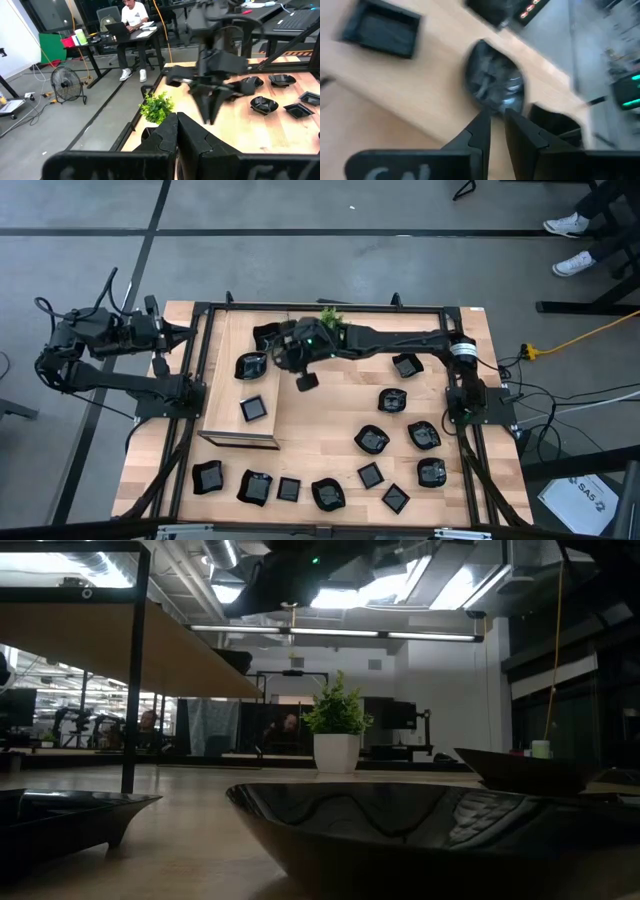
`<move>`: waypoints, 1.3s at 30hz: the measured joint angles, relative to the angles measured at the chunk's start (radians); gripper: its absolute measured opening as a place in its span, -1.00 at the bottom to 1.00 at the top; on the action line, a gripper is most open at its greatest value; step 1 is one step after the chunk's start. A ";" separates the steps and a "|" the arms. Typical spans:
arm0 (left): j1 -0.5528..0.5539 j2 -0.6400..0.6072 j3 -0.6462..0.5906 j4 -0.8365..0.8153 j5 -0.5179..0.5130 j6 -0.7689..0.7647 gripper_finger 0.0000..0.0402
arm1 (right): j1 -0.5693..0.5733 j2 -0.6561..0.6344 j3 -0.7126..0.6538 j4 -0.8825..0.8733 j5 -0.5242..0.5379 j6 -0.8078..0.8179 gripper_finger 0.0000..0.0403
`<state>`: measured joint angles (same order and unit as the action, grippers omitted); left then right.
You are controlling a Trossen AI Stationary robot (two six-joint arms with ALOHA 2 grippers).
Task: Pick & Place Mini shaped plates
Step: Stack the black distorted square plate on top of the black distorted square plate on the shelf
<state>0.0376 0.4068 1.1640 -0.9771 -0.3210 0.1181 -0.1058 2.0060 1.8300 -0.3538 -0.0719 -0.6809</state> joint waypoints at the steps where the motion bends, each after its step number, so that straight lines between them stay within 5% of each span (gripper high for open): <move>1: 0.000 0.000 0.000 0.000 0.000 0.000 -0.98 | 0.011 -0.004 0.000 -0.028 0.000 0.013 -0.71; 15: 0.000 0.000 0.000 0.000 0.000 0.000 -0.98 | 0.138 -0.038 0.001 -0.197 0.000 0.286 -0.71; 24: 0.000 0.000 0.000 0.000 0.000 0.000 -0.98 | 0.160 -0.037 -0.005 -0.205 -0.008 0.318 -0.71; 28: 0.000 0.000 0.000 0.000 0.000 0.000 -0.98 | 0.169 -0.037 -0.007 -0.255 -0.008 0.492 -0.71; 33: 0.000 0.000 0.000 0.000 0.000 0.000 -0.98 | 0.172 -0.037 -0.007 -0.412 -0.036 0.732 -0.71; 39: 0.000 0.000 0.000 0.000 0.000 0.000 -0.98 | 0.187 -0.037 -0.007 -0.654 -0.103 0.814 -0.71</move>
<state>0.0379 0.4068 1.1641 -0.9771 -0.3210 0.1181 0.0811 1.9694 1.8229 -1.0076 -0.1744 0.1332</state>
